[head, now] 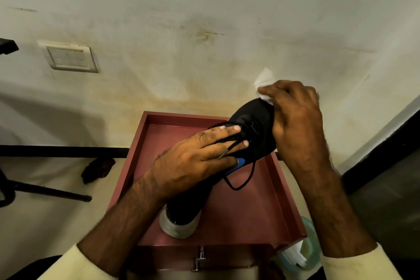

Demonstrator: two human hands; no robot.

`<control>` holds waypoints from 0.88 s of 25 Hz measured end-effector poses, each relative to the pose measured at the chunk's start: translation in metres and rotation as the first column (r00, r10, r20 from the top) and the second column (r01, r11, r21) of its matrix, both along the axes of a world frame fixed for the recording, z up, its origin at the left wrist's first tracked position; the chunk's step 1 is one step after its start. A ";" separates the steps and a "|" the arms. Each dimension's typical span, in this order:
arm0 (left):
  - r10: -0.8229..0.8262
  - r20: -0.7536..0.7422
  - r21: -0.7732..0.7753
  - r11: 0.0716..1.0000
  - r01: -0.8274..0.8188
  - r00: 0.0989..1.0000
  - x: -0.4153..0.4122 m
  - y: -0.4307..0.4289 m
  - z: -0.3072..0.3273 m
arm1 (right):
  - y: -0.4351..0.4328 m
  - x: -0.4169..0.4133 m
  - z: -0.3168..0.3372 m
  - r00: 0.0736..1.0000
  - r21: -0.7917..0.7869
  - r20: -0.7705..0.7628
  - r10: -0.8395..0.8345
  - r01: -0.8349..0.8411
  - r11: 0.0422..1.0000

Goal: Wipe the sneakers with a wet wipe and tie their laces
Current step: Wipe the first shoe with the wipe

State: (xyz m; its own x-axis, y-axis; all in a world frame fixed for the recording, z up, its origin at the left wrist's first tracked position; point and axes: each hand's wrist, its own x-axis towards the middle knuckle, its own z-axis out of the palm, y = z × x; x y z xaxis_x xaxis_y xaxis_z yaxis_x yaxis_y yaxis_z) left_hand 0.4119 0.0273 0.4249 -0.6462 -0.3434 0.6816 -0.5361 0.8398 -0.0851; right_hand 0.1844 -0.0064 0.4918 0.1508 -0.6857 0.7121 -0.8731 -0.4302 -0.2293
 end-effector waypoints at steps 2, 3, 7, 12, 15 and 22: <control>0.011 -0.014 0.017 1.000 -0.011 1.000 0.002 -0.001 0.000 | 0.006 0.003 -0.009 1.000 -0.056 0.028 0.000 0.001 0.998; 0.016 -0.044 0.042 0.999 -0.014 0.999 0.005 -0.002 0.001 | 0.009 0.006 -0.013 0.999 -0.084 0.043 0.018 -0.014 0.996; 0.091 -0.331 0.244 0.970 -0.008 0.939 0.012 -0.003 0.009 | 0.017 0.014 -0.030 0.981 -0.090 0.171 0.087 -0.072 0.993; 0.311 -0.802 0.432 0.892 0.136 0.510 0.011 -0.016 0.012 | 0.037 0.040 -0.057 0.903 0.029 0.284 0.322 -0.344 0.938; 0.381 -0.892 0.443 0.842 0.307 0.243 0.020 -0.027 0.007 | 0.054 0.051 -0.061 0.871 0.080 0.198 0.450 -0.472 0.878; 0.561 -0.815 0.576 0.755 0.313 0.147 0.019 -0.029 0.003 | 0.059 0.049 -0.061 0.832 0.144 0.141 0.537 -0.554 0.820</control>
State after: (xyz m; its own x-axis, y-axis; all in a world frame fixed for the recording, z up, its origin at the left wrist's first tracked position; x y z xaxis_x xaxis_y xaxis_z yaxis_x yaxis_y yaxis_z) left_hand 0.4307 -0.0019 0.4275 0.4367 -0.8533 0.2849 0.1043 0.3626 0.9261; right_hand 0.2329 0.0527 0.4312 0.4776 -0.6222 0.6203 -0.4789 -0.7763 -0.4099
